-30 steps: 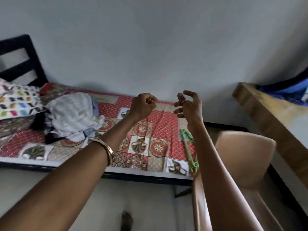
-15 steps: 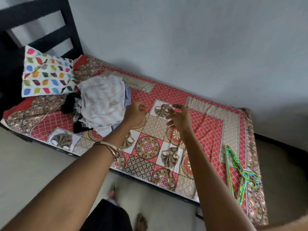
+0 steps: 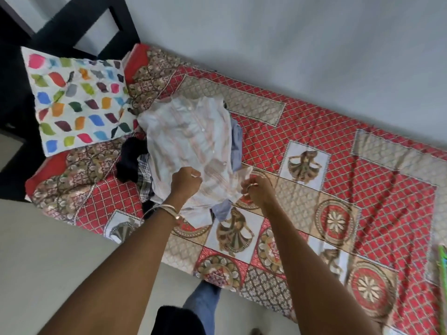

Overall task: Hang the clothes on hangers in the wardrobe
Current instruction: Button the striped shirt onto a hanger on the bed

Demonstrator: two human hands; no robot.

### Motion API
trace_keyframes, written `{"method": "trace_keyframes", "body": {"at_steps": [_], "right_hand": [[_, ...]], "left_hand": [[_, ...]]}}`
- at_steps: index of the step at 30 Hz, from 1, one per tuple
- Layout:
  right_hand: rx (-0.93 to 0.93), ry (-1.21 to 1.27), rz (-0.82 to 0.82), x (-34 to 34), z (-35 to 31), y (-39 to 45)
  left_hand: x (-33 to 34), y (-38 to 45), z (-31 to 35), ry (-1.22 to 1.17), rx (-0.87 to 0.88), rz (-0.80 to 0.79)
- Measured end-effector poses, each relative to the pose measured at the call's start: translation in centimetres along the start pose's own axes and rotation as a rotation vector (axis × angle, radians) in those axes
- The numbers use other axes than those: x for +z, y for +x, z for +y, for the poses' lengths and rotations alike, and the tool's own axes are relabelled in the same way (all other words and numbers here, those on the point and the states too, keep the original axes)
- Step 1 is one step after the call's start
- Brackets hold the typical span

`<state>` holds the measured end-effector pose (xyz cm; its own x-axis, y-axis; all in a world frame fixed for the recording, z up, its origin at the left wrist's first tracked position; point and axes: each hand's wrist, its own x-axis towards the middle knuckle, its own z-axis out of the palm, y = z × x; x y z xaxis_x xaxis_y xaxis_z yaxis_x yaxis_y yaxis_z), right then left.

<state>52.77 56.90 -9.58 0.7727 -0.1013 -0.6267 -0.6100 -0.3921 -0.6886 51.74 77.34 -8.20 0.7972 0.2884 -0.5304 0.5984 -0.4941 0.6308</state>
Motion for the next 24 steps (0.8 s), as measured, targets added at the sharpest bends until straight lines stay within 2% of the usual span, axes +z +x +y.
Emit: {"method": "trace_keyframes", "body": {"at_steps": [4,8,11,13,14,16,17,18,21,22,24], "right_hand": [[0.063,-0.242,-0.032,6.5,-0.6,9.8],[-0.024,-0.337,-0.062,11.1,-2.9,14.9],[-0.086,-0.588,-0.159,13.6,-4.2,17.2],[-0.102,-0.456,-0.133,14.7,-4.9,18.5],[-0.083,-0.231,-0.174,14.7,-5.4,18.2],[0.001,0.319,-0.367,14.0,-6.0,16.1],[0.030,0.463,-0.525,13.7,-6.0,15.2],[0.034,0.484,-0.692,13.3,-5.9,13.6],[-0.036,0.122,-1.120,12.7,-5.8,11.1],[-0.062,-0.021,-1.255,12.9,-5.6,10.7],[-0.102,-0.310,-1.417,13.3,-4.6,10.7]], "left_hand": [[-1.6,9.6,-1.4,-0.034,-0.114,-0.013],[-2.0,16.1,-2.8,-0.110,-0.194,-0.012],[-2.2,18.8,-3.1,-0.170,-0.229,0.054],[-2.2,21.1,-2.9,-0.204,-0.262,0.098],[-2.0,21.8,-3.0,-0.225,-0.281,0.123],[-1.8,22.7,-2.6,-0.233,-0.297,0.179],[-1.7,23.2,-2.2,-0.236,-0.304,0.205],[-1.8,23.2,-1.8,-0.252,-0.313,0.206],[-2.2,24.4,0.4,-0.333,-0.333,0.106],[-2.3,24.7,0.7,-0.283,-0.330,0.082],[-2.7,24.5,0.6,-0.028,-0.286,0.131]]}}
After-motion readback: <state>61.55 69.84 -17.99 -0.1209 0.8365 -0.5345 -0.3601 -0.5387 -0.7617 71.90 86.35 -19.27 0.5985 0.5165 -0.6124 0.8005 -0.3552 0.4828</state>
